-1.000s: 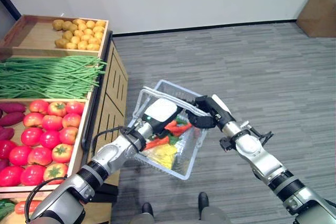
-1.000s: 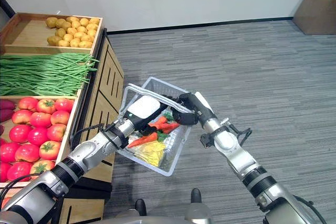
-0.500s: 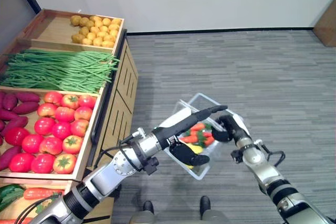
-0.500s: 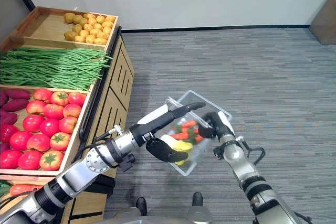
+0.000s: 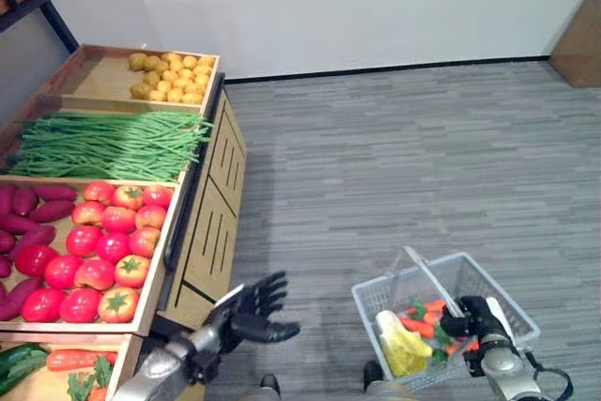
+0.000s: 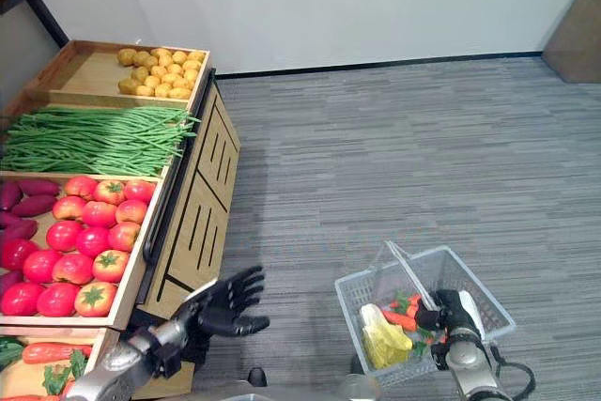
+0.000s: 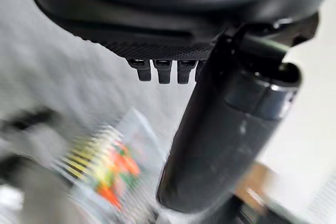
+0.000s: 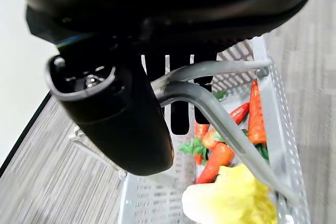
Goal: Get the vegetables into the basket
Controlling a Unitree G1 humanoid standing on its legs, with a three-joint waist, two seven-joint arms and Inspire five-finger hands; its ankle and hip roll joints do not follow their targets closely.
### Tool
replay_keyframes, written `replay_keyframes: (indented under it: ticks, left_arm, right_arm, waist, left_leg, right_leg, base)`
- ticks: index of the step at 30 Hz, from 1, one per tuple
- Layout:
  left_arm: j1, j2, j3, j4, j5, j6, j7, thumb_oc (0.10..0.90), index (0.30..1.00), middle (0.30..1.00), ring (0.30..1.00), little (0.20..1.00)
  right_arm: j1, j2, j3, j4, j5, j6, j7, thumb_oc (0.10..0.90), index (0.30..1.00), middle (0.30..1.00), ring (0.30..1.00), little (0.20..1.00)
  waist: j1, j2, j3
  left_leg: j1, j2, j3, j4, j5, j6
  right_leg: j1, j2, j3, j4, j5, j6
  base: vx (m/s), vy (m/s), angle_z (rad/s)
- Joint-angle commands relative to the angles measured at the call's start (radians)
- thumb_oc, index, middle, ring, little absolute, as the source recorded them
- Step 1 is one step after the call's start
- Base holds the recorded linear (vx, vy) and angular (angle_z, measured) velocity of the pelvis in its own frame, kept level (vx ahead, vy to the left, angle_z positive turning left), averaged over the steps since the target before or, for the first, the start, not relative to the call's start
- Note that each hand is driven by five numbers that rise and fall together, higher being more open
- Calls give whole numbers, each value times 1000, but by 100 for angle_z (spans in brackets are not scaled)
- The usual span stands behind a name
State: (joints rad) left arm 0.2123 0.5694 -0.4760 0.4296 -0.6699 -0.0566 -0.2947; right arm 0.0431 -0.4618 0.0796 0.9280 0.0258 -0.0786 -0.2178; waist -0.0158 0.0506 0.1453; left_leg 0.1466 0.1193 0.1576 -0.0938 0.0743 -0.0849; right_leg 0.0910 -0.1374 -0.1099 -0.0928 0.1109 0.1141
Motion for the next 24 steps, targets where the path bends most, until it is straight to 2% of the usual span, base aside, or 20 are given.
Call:
replay_keyframes:
  ticks: [1, 3, 6, 9, 10, 15, 21, 22, 23, 24]
  left_arm:
    - [-26, -55, 58, 48, 209, -80, 62, 900, 1000, 1000, 1000, 1000]
    - [-39, -135, 130, 208, 338, -104, 146, 900, 1000, 1000, 1000, 1000]
    - [-49, -198, 196, 380, 542, -114, 219, 900, 1000, 1000, 1000, 1000]
    - [-64, -239, 227, 488, 625, -106, 261, 900, 1000, 1000, 1000, 1000]
    - [-80, -272, 255, 597, 692, -86, 287, 900, 1000, 1000, 1000, 1000]
    - [-105, -328, 328, 792, 765, -62, 369, 900, 1000, 1000, 1000, 1000]
    - [-118, -378, 369, 853, 728, -51, 426, 900, 1000, 1000, 1000, 1000]
    - [-121, -383, 369, 853, 721, -51, 430, 900, 1000, 1000, 1000, 1000]
    - [-123, -386, 369, 852, 715, -52, 432, 900, 1000, 1000, 1000, 1000]
    - [-126, -389, 368, 853, 710, -52, 436, 900, 1000, 1000, 1000, 1000]
  right_arm:
    - [-77, -2, -78, -18, 96, -116, -39, 400, 300, 300, 300, 300]
    - [-53, 35, -102, 21, 152, -123, -41, 400, 300, 300, 300, 300]
    - [-4, 81, -129, 33, 213, -135, -28, 400, 300, 300, 300, 300]
    - [11, 106, -158, 74, 274, -145, -20, 400, 300, 300, 300, 300]
    - [18, 127, -160, 107, 310, -145, -12, 400, 300, 300, 300, 300]
    - [28, 153, -169, 215, 345, -144, 0, 400, 300, 300, 300, 300]
    - [23, 178, -167, 336, 369, -130, 7, 400, 300, 300, 300, 300]
    - [24, 180, -167, 349, 368, -129, 6, 463, 388, 388, 388, 388]
    - [25, 183, -168, 363, 369, -126, 5, 496, 435, 435, 435, 435]
    - [25, 185, -166, 372, 365, -123, 5, 755, 797, 797, 797, 797]
  waist:
    - [15, -48, -16]
    - [13, -50, -18]
    - [10, -53, -23]
    - [6, -53, -26]
    - [1, -53, -30]
    - [-5, -52, -36]
    - [-6, -51, -39]
    - [-6, -51, -40]
    - [-5, -51, -41]
    - [-6, -51, -42]
  left_leg:
    - [-1, 6, 0, 7, -71, -20]
    - [-5, 7, 1, 7, -69, -20]
    - [-8, 10, 4, 7, -68, -22]
    - [-8, 12, 7, 7, -69, -23]
    - [-6, 15, 11, 7, -70, -25]
    - [-1, 19, 18, 7, -72, -28]
    - [3, 22, 16, 7, -73, -31]
    - [2, 23, 16, 7, -72, -31]
    - [2, 24, 15, 7, -72, -31]
    - [1, 25, 14, 7, -72, -32]
  right_leg:
    - [61, -45, -99, 6, -87, 57]
    - [57, -44, -98, 6, -86, 56]
    - [54, -41, -99, 6, -85, 54]
    - [52, -40, -98, 6, -86, 53]
    - [50, -39, -95, 6, -86, 51]
    - [48, -33, -86, 6, -87, 47]
    - [55, -29, -86, 6, -89, 42]
    - [55, -29, -88, 6, -90, 42]
    - [56, -28, -90, 6, -91, 42]
    - [57, -28, -92, 6, -91, 41]
  base:
    - [0, 0, 0]
    - [0, 0, 0]
    - [-2, -3, 1]
    - [-8, -3, 7]
    - [0, 0, 0]
    - [0, 1, -11]
    - [-1, -1, -3]
    - [0, 0, 0]
    - [0, 0, 0]
    - [0, 0, 0]
